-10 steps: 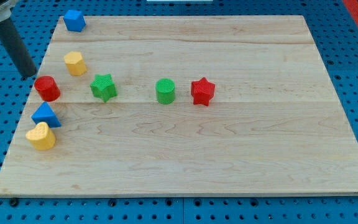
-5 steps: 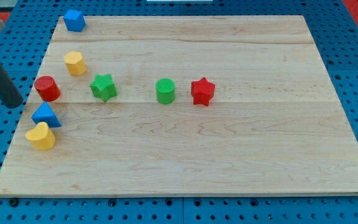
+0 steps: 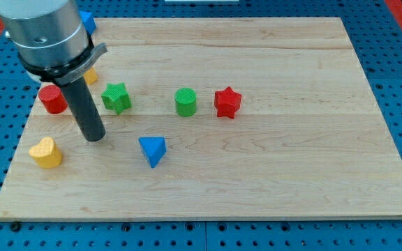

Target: Drag the blue triangle towards bottom right side

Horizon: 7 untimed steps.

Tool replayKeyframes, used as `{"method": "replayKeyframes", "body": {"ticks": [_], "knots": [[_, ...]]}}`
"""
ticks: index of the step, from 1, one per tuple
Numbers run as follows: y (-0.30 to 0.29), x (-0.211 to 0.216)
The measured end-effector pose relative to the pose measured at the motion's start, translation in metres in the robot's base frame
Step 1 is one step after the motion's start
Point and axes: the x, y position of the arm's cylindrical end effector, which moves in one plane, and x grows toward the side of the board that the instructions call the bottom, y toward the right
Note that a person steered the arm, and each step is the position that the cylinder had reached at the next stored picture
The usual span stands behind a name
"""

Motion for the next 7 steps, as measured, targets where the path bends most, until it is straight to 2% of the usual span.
{"method": "replayKeyframes", "body": {"ticks": [1, 2, 4, 6, 7], "knots": [[0.059, 0.023], [0.146, 0.033], [0.24, 0.048], [0.267, 0.096], [0.27, 0.096]]}}
